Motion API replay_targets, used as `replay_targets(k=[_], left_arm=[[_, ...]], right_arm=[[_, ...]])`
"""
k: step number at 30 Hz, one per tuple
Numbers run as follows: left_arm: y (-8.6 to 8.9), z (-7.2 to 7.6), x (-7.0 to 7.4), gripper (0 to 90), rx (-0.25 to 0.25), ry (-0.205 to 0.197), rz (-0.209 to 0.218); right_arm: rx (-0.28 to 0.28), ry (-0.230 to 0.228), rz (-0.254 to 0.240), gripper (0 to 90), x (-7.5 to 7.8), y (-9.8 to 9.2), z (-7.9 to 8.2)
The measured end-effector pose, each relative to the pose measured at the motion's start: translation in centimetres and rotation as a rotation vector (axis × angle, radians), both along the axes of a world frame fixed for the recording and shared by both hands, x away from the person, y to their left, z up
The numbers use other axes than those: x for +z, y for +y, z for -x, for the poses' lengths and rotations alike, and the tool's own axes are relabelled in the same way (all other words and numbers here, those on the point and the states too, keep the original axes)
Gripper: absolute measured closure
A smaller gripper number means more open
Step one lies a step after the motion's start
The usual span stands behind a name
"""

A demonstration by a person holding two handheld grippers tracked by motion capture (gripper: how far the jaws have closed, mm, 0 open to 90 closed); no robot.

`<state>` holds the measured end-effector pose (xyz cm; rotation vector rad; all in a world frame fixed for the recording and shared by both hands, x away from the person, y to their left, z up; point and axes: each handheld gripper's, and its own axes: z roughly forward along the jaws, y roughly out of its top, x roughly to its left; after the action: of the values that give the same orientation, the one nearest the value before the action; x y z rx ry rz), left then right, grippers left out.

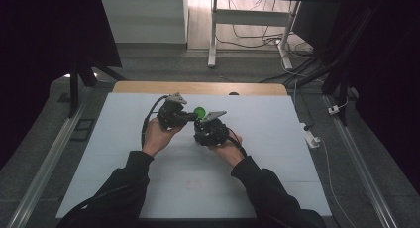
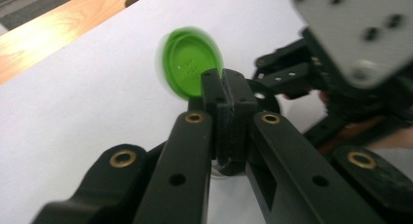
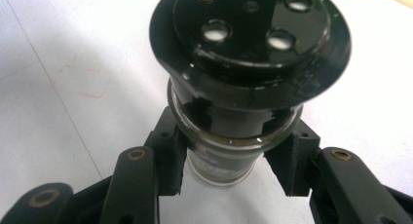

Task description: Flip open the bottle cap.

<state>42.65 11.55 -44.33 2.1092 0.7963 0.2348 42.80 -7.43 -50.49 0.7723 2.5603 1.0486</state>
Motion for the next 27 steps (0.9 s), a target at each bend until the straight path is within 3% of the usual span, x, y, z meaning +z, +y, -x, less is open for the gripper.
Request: replay_targets(k=[3,4,15,27], left_arm=[[-0.1,-0.6,-0.4,88.7,0.014,0.008,-0.012],[0.1,-0.8,-0.6,88.7,0.012,0.019,0.014],[0.2,-0.5,-0.5,88.4,0.010,0.011,0.003],[1.4,0.5,0.1,75.9,-0.001,0.011,0.035]], right_arm=[[-0.002,0.002,0.000,52.7,0.0,0.0,0.0],[0.002,0.001,0.000,52.7,0.0,-0.1,-0.1],[0.000,0.004,-0.001,52.5,0.0,0.0,0.0],[0.000,-0.004,0.011,50.8,0.1,0.0,0.0]])
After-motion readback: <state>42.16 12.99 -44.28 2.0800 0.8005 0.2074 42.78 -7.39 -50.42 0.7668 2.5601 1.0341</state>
